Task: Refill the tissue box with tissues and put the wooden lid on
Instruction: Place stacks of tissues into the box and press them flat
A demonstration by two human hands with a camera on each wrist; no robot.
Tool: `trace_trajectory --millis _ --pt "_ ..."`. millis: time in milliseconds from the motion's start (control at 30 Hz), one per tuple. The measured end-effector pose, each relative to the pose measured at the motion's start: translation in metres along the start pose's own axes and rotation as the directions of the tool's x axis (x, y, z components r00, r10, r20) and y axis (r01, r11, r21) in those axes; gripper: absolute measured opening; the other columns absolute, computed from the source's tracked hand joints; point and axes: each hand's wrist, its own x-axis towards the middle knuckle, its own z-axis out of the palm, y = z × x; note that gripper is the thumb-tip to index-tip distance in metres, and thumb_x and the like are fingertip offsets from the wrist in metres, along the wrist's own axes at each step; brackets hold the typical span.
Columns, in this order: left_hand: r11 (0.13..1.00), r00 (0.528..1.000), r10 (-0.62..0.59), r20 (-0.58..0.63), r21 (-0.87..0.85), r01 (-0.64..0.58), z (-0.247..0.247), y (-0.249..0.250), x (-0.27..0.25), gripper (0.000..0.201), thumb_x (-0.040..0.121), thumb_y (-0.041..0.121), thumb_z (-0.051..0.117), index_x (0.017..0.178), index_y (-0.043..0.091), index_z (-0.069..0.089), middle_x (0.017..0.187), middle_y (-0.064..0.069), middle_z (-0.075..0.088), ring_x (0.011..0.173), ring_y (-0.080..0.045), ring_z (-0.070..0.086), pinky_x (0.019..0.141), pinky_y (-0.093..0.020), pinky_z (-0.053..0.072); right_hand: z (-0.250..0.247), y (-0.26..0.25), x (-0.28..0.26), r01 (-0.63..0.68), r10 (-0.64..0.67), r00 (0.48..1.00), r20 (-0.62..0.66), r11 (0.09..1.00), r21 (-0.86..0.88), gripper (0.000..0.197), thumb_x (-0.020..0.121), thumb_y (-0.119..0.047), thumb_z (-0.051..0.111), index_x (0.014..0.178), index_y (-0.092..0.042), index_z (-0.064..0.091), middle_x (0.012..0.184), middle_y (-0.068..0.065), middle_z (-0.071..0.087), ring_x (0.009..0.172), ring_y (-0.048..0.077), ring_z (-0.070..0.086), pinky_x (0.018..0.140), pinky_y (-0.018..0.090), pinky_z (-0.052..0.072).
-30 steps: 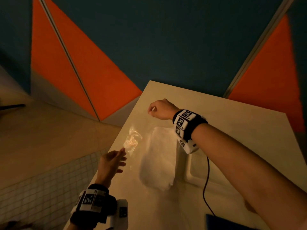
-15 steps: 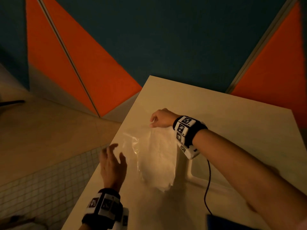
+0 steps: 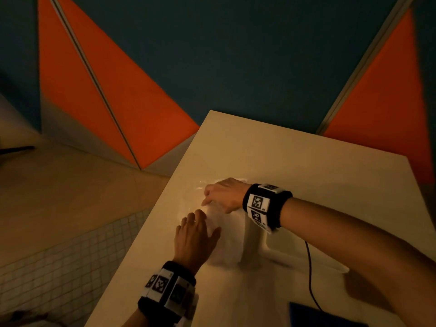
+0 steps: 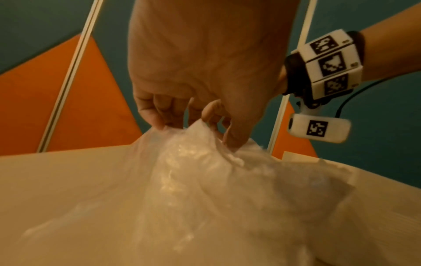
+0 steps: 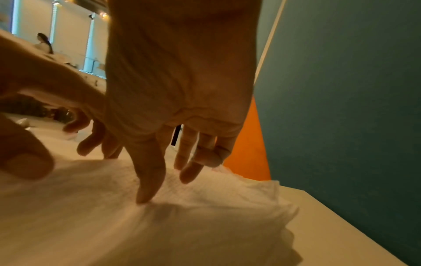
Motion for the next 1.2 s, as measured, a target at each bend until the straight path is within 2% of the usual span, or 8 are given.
trace_trajectory --millis 200,400,633,767,867,933,1067,1200 --pt "0.988 0.997 -0.076 -0.031 -0.137 0.071 0.002 0.002 0.007 0.063 0.078 0.050 0.063 0.125 0.016 0.039 0.120 -0.004 0.056 0.105 -0.023 0.056 0.085 -0.033 0.044 -0.003 -0.005 -0.004 0.028 -0.036 0.995 -0.094 0.996 -0.086 0.040 0.083 -0.010 0.064 0.121 -0.018 0.054 0.132 0.006 0.047 0.118 0.026 0.049 0.088 0.036 0.045" --pt "0.994 0.996 -0.026 -0.090 -0.109 0.016 0.001 -0.001 0.004 0.051 0.079 0.049 0.063 0.119 0.021 0.049 0.118 -0.001 0.052 0.101 -0.020 0.052 0.082 -0.029 0.043 -0.006 -0.003 -0.013 0.044 -0.096 0.979 -0.178 0.961 -0.274 0.026 0.083 -0.017 0.060 0.109 -0.020 0.058 0.119 0.002 0.060 0.115 0.023 0.048 0.098 0.036 0.035" --pt "0.961 0.979 0.079 -0.189 -0.247 -0.125 -0.007 -0.003 -0.013 0.028 0.087 0.035 0.059 0.107 0.016 0.060 0.095 -0.004 0.067 0.078 -0.022 0.060 0.071 -0.029 0.048 -0.009 0.023 -0.043 -0.125 0.143 0.930 -0.338 0.989 0.075 0.035 0.081 -0.027 0.063 0.115 -0.026 0.061 0.117 -0.001 0.060 0.117 0.019 0.049 0.111 0.037 0.021" --pt "0.873 0.871 0.106 -0.481 -0.374 -0.313 -0.018 0.000 -0.029 0.020 0.077 0.013 0.073 0.097 0.013 0.069 0.089 0.001 0.067 0.072 -0.003 0.056 0.063 -0.003 0.043 -0.003 0.040 -0.073 -0.093 0.432 0.832 -0.348 0.727 0.680 0.025 0.077 -0.021 0.075 0.101 -0.016 0.071 0.123 0.003 0.057 0.119 0.018 0.049 0.104 0.033 0.036" --pt "0.779 0.807 0.028 -0.590 -0.494 -0.387 -0.021 0.002 -0.037 0.027 0.075 0.019 0.072 0.100 0.013 0.066 0.095 0.008 0.065 0.085 0.000 0.060 0.074 -0.003 0.048 0.017 0.037 -0.091 0.160 0.562 0.758 -0.331 0.331 0.930 0.016 0.079 -0.009 0.073 0.092 -0.017 0.067 0.107 -0.002 0.064 0.110 0.021 0.058 0.097 0.036 0.047" --pt "0.724 0.824 -0.035 -0.565 -0.583 -0.369 -0.017 0.003 -0.037 0.037 0.074 0.025 0.075 0.107 0.016 0.061 0.101 0.013 0.063 0.090 0.005 0.060 0.076 -0.007 0.049 0.036 0.030 -0.093 0.235 0.631 0.714 -0.304 0.193 0.953 0.027 0.079 -0.007 0.072 0.091 -0.028 0.063 0.102 -0.008 0.063 0.109 0.022 0.058 0.096 0.036 0.048" --pt "0.719 0.921 -0.187 -0.341 -0.687 -0.108 -0.002 0.009 -0.030 0.061 0.073 0.020 0.077 0.125 0.019 0.044 0.112 0.000 0.060 0.096 -0.021 0.061 0.074 -0.031 0.048 0.067 0.017 -0.078 0.147 0.733 0.636 -0.239 0.190 0.971 0.050 0.076 0.001 0.068 0.110 -0.033 0.054 0.105 -0.010 0.061 0.105 0.018 0.059 0.092 0.036 0.051" --pt "0.774 0.895 -0.092 -0.437 -0.597 -0.212 0.008 0.006 -0.027 0.068 0.077 0.007 0.072 0.132 0.011 0.031 0.120 -0.021 0.059 0.100 -0.036 0.063 0.077 -0.033 0.048 0.064 0.008 -0.074 0.076 0.735 0.638 -0.228 0.235 0.969 0.063 0.084 0.003 0.059 0.137 -0.024 0.038 0.117 0.001 0.058 0.098 0.021 0.062 0.089 0.035 0.055"
